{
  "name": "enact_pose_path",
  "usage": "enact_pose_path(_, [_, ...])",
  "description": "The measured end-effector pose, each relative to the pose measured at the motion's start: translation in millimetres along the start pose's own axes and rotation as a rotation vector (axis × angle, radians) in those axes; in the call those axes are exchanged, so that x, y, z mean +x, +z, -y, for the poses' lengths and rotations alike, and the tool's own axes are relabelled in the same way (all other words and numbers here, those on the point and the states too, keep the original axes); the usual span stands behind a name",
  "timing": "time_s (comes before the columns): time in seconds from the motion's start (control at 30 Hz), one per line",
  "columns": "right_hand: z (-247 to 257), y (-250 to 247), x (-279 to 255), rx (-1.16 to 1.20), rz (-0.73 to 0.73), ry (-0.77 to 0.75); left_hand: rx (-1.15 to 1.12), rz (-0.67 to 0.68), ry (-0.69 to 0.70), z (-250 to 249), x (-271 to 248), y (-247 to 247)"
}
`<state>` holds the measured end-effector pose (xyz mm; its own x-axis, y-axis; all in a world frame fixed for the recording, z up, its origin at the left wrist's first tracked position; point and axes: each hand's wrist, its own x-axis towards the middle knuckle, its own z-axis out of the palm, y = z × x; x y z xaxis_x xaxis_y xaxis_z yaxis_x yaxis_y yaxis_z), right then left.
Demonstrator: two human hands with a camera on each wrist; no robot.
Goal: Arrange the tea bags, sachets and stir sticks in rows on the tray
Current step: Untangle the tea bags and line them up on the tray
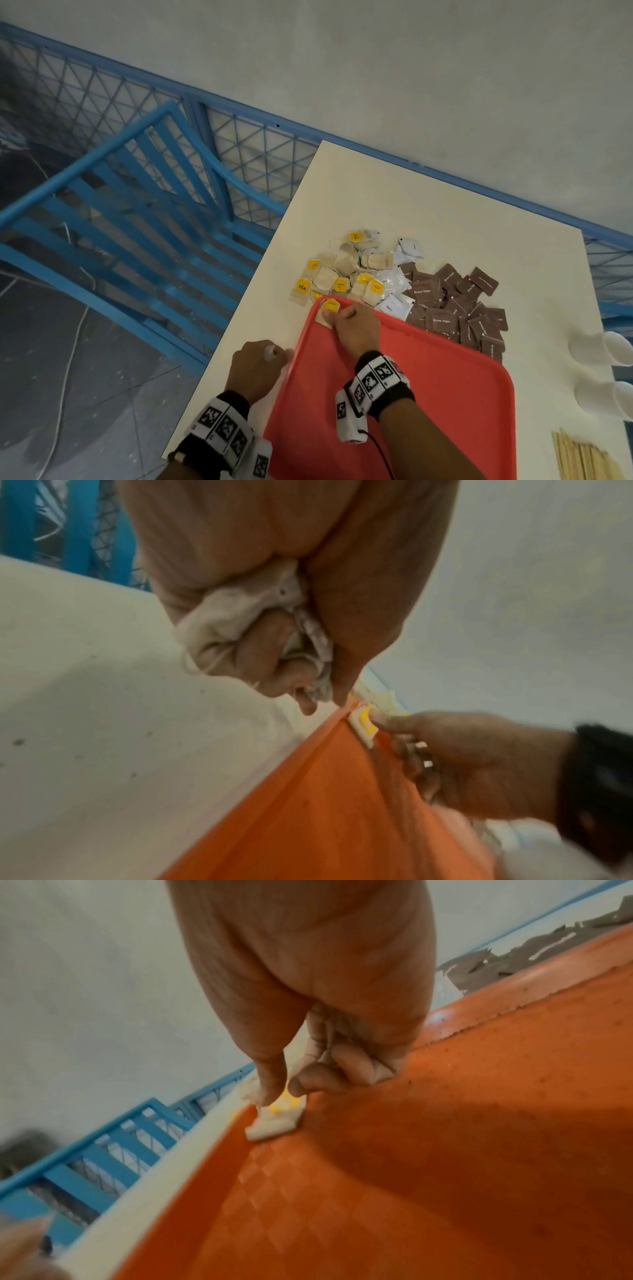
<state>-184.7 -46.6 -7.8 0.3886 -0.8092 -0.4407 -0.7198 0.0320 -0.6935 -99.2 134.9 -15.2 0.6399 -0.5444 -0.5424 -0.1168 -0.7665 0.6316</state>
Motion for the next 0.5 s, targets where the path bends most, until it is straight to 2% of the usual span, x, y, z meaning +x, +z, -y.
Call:
enact_pose_path(0.1, [4,-26,-27,-0.001,0.060,-0.167,-0.536,0.038,-0.119,-19,-16,-23])
enact_pose_path(0.2, [7,-61,-60,-0.037,0.198,-0.326,-1.064,0.255,-0.220,-41,-32,-34])
enact_pose_path(0.27, [10,-85,-80,-0.033,0.221,-0.411,-1.278,0.425,-0.220,-52,-41,-31])
enact_pose_path(0.4, [12,-117,-116,-0.051,0.187,-0.566,-1.364,0.649,-0.159,-77,-60,-13])
enact_pose_path(0.5, [11,-129,-136,-0.030,0.165,-0.596,-1.263,0.713,-0.109,-92,-72,5])
